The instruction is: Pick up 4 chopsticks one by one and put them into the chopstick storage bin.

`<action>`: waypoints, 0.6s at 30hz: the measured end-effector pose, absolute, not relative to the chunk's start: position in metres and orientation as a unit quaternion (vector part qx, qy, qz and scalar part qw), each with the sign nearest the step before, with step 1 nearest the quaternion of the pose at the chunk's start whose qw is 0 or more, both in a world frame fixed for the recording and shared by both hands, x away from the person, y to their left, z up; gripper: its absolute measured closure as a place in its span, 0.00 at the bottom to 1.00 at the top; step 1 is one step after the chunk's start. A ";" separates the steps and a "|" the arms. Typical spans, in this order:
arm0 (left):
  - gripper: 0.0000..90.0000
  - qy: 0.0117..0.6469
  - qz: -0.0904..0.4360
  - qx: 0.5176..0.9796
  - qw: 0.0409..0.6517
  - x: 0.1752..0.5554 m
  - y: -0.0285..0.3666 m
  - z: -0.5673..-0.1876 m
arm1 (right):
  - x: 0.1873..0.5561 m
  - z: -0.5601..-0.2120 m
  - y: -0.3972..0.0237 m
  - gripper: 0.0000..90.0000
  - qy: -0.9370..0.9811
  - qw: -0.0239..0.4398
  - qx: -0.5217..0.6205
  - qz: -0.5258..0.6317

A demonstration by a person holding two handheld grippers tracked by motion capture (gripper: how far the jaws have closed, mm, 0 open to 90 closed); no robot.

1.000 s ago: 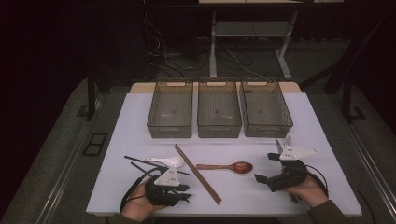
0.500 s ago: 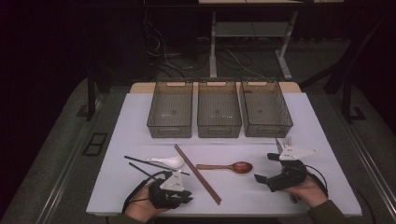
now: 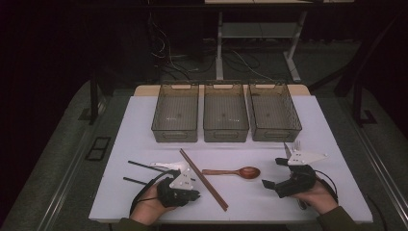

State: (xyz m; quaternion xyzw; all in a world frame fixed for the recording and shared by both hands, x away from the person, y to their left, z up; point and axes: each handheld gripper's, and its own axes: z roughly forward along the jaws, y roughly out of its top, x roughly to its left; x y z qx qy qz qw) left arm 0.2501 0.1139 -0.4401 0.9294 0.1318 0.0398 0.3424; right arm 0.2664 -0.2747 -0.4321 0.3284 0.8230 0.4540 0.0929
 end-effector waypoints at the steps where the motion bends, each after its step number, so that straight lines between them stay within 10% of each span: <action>1: 0.94 0.133 0.042 0.930 0.341 0.252 0.113 -0.440 | 0.266 -0.432 -0.275 0.01 0.823 0.093 0.328 0.454; 18: 0.98 0.178 0.058 0.918 0.349 0.277 0.107 -0.440 | 0.267 -0.432 -0.275 0.01 0.824 0.093 0.327 0.454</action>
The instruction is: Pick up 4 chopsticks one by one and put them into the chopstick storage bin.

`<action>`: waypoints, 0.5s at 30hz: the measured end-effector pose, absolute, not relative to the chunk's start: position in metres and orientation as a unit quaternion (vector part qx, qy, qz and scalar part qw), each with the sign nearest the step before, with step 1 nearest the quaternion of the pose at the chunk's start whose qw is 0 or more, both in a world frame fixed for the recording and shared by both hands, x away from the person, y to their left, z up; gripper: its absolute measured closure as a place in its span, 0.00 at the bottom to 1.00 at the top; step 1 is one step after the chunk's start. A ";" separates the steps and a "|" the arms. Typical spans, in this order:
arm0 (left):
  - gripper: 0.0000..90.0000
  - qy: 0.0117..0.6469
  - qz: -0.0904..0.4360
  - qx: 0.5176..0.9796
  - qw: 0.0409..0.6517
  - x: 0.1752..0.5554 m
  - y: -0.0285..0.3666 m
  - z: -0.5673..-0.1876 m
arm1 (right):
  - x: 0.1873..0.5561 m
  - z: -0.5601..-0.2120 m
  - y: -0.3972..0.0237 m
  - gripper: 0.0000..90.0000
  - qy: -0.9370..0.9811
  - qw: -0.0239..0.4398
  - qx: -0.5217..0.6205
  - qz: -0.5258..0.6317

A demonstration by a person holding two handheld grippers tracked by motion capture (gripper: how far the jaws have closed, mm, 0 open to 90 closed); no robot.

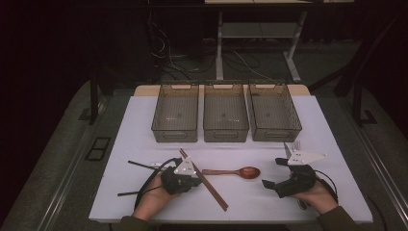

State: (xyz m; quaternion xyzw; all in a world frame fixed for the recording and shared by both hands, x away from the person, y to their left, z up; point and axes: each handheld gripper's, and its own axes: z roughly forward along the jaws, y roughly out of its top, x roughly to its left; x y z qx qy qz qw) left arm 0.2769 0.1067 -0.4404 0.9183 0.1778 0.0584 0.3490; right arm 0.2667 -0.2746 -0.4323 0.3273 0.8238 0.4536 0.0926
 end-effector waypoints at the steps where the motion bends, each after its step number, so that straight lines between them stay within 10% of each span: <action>1: 0.97 0.177 0.058 0.919 0.347 0.277 0.107 -0.441 | 0.267 -0.432 -0.275 0.01 0.824 0.093 0.327 0.453; 15: 0.70 0.219 0.049 0.895 0.386 0.271 0.133 -0.426 | 0.266 -0.432 -0.275 0.01 0.824 0.092 0.326 0.454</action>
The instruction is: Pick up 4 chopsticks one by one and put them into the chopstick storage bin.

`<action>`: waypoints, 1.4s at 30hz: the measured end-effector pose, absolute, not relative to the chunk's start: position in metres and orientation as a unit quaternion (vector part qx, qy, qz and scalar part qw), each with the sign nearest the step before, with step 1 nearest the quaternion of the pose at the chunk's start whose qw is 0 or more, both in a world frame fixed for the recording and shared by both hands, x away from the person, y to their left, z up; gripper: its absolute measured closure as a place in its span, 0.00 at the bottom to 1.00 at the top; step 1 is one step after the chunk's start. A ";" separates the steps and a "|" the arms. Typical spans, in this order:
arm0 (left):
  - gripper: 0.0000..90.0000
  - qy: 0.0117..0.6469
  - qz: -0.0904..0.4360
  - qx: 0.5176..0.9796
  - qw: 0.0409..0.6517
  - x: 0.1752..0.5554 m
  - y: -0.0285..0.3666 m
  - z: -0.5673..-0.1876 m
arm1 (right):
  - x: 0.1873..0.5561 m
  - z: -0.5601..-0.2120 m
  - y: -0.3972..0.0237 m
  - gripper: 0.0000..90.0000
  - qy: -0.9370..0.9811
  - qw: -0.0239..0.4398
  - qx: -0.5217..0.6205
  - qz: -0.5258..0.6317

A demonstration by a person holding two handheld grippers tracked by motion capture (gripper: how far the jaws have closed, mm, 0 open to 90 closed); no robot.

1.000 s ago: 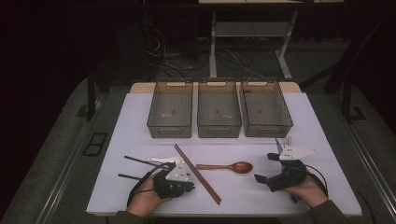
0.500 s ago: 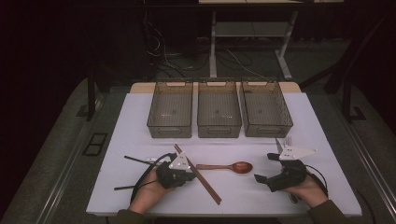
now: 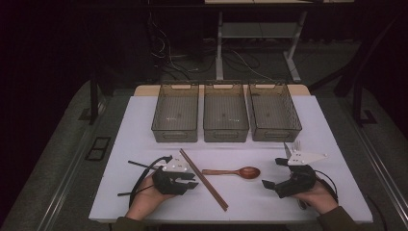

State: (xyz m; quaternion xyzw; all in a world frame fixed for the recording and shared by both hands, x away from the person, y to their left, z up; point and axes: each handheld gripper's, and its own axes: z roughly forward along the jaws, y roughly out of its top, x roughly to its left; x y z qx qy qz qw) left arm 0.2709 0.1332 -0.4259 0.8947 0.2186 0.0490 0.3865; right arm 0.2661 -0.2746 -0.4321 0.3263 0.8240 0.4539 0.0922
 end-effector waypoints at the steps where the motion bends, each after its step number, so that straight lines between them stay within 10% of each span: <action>1: 0.68 0.220 0.050 0.894 0.387 0.271 0.137 -0.425 | 0.266 -0.432 -0.275 0.01 0.824 0.092 0.326 0.454; 28: 0.55 0.293 0.112 0.863 0.396 0.258 0.246 -0.425 | 0.265 -0.432 -0.274 0.01 0.823 0.093 0.329 0.454; 42: 0.72 0.259 0.073 0.883 0.385 0.259 0.253 -0.435 | 0.267 -0.432 -0.275 0.01 0.824 0.093 0.327 0.453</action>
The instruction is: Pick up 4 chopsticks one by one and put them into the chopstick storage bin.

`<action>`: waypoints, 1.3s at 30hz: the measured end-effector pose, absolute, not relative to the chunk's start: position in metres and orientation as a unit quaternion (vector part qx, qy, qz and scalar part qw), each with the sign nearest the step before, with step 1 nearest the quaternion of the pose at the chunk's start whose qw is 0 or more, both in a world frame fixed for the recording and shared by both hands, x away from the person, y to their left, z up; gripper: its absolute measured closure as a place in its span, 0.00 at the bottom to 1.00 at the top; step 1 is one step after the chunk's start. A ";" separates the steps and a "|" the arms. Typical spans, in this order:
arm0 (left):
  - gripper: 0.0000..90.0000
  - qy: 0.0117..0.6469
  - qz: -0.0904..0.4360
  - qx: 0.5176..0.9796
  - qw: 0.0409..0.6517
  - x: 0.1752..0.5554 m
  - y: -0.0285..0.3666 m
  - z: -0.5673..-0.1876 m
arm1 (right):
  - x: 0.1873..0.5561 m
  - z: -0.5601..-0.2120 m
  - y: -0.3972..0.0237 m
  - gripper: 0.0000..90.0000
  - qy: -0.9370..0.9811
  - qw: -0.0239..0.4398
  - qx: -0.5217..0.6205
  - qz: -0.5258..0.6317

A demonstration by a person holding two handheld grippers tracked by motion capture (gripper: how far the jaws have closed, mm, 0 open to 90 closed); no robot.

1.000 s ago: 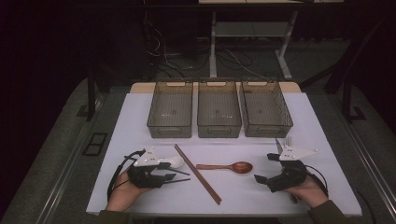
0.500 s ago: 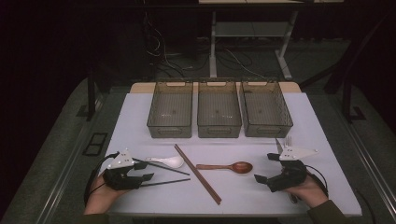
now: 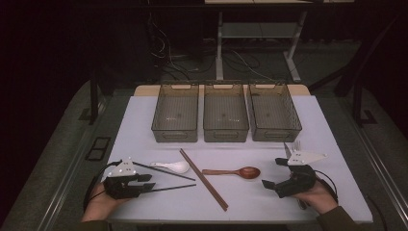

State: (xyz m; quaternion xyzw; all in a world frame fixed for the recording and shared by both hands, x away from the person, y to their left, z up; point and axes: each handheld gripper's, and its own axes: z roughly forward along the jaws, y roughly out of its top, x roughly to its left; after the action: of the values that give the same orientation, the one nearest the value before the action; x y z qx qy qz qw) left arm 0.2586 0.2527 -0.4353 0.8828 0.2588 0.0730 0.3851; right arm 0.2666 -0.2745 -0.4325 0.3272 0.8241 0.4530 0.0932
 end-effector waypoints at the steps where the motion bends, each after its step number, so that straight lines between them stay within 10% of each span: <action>1: 0.73 0.256 0.068 0.885 0.383 0.258 0.252 -0.436 | 0.267 -0.432 -0.275 0.01 0.824 0.093 0.327 0.453; 39: 0.94 0.181 0.005 0.913 0.366 0.254 0.229 -0.434 | 0.266 -0.433 -0.274 0.01 0.825 0.090 0.328 0.451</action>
State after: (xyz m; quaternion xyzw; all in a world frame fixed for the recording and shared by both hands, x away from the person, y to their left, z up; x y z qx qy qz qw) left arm 0.2536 0.2293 -0.4344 0.9130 0.1809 0.0052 0.3655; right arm 0.2664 -0.2739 -0.4328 0.3276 0.8254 0.4508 0.0903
